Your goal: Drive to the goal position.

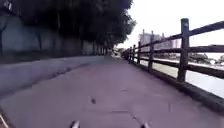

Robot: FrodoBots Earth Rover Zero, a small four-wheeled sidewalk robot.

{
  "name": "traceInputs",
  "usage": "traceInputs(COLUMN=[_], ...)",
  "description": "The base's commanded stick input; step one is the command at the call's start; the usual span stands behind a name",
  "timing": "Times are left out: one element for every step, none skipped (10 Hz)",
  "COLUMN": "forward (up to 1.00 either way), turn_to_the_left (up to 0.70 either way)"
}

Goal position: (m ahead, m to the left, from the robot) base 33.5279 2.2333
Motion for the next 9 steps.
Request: traceInputs(forward=[1.00, 1.00, 1.00, 1.00, 1.00, 1.00, 1.00, 1.00, 1.00], turn_to_the_left=[0.00, 0.00, 0.00, 0.00, 0.00, 0.00, 0.00, 0.00, 0.00])
